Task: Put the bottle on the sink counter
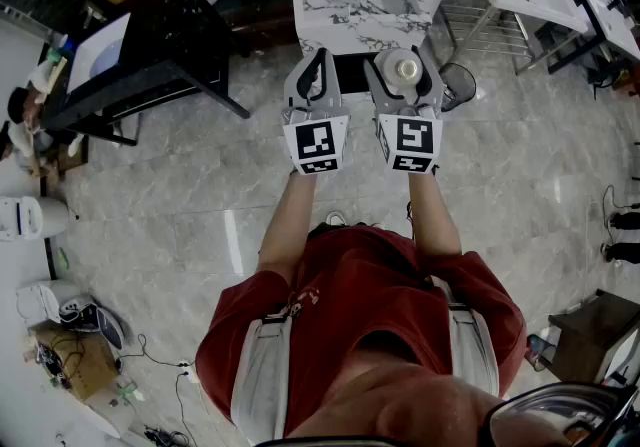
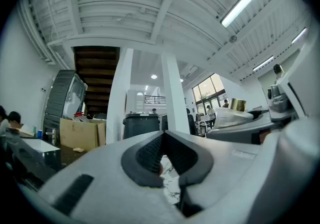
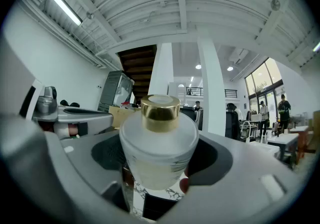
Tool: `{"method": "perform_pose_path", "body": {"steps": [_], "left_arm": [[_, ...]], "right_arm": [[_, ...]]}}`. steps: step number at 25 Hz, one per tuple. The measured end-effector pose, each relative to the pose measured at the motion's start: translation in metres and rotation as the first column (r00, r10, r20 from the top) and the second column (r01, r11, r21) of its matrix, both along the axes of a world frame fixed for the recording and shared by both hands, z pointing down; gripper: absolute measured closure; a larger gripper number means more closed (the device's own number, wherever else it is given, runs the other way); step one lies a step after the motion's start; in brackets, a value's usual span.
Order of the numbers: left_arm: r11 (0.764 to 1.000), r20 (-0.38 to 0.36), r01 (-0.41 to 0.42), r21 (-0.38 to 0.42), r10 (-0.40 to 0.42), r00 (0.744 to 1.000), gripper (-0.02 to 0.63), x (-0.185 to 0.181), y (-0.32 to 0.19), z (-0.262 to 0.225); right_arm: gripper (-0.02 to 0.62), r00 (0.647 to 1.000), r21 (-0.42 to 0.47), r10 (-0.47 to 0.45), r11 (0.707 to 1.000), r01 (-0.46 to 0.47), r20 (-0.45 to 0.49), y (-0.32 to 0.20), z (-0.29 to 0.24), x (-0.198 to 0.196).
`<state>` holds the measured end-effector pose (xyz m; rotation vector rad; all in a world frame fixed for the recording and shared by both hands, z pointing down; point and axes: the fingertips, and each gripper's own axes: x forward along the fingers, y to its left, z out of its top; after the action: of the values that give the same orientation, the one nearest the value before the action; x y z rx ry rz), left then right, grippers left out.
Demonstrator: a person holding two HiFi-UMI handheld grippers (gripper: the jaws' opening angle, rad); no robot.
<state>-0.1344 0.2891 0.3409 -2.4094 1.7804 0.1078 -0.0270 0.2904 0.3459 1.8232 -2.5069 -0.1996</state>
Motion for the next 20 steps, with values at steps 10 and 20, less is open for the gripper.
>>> {"method": "perform_pose_path", "body": {"steps": [10,20], "left_arm": [[0.999,0.013,0.001,0.035,-0.001,1.0,0.612,0.038,0.072,-0.023],[0.999,0.005,0.016,0.036,-0.017,1.0,0.612,0.043,0.089,-0.02]], "right_arm": [[0.256,1.0,0.032,0.009,0.999,-0.01,0.02,0.076,-0.018,0.035],[0.256,0.999,0.06,-0.007,0.998,0.005,0.045,0.09,-0.021,0.042]]}}
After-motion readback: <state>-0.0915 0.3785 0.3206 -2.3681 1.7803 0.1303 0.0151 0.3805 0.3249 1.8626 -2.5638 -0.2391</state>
